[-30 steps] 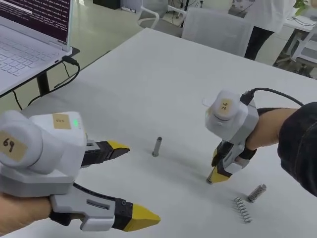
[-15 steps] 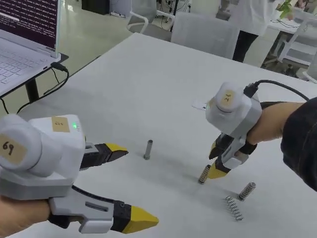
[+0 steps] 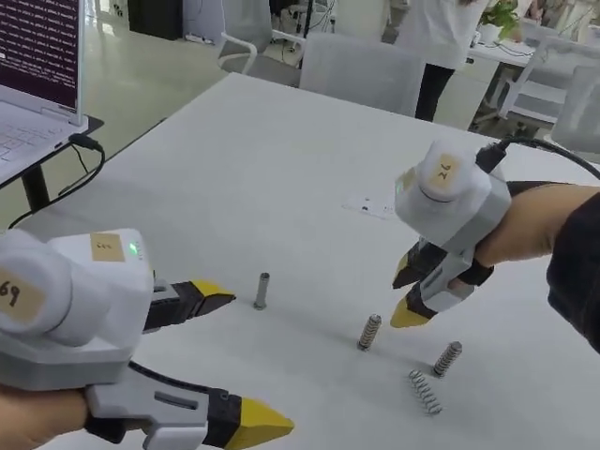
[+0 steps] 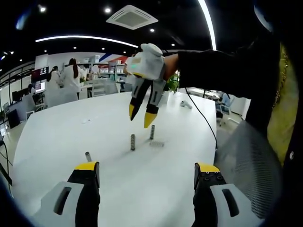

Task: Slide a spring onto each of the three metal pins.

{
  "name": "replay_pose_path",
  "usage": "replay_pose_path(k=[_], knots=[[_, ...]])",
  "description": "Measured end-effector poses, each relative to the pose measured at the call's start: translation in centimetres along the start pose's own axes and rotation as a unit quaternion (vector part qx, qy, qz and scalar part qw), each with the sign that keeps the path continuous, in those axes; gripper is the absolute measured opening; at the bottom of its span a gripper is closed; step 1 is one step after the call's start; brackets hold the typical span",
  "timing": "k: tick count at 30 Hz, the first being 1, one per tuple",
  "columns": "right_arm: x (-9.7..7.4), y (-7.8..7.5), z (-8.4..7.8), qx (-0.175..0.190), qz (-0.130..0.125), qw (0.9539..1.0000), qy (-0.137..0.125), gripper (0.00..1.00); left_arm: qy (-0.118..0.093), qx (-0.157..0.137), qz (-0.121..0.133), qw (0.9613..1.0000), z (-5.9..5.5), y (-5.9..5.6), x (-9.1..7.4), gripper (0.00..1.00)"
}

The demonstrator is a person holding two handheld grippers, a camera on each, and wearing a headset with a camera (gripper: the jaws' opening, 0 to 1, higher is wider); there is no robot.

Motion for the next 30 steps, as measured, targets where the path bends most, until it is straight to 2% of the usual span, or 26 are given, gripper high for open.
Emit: replay_pose_path(k=[7,14,24,30], knots=[[-1.4,1.2,-0.6,0.008,-0.017,0.9995,-0.026,0.29,0.001,0.001,-0.004,1.0,0.1,-0.1,0.2,0.79],[-2.0,2.4,-1.6,0.023,-0.025,0.9984,-0.044,0.28,0.003,0.002,-0.008,1.0,0.1,-0.2,0.3,0.79],[-1.8,4.1,-3.3,0.052,-0.028,0.9963,-0.062,0.28,0.004,0.002,-0.012,0.9999,0.2,-0.3,0.5,0.78],[-1.0,4.8,-4.7,0.073,-0.024,0.9946,-0.069,0.28,0.004,0.003,-0.015,0.9999,0.2,-0.4,0.6,0.78]])
Point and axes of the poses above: the centre of the closed fingertips' face, and the gripper's own axes: x roughly forward along the fingers, y roughly to its left, z roughly out of its top, the point moved 10 cm from there along -x, roughly backward along the fingers, and after that the axes turned 9 degrees about z, right-handed, at the moved point
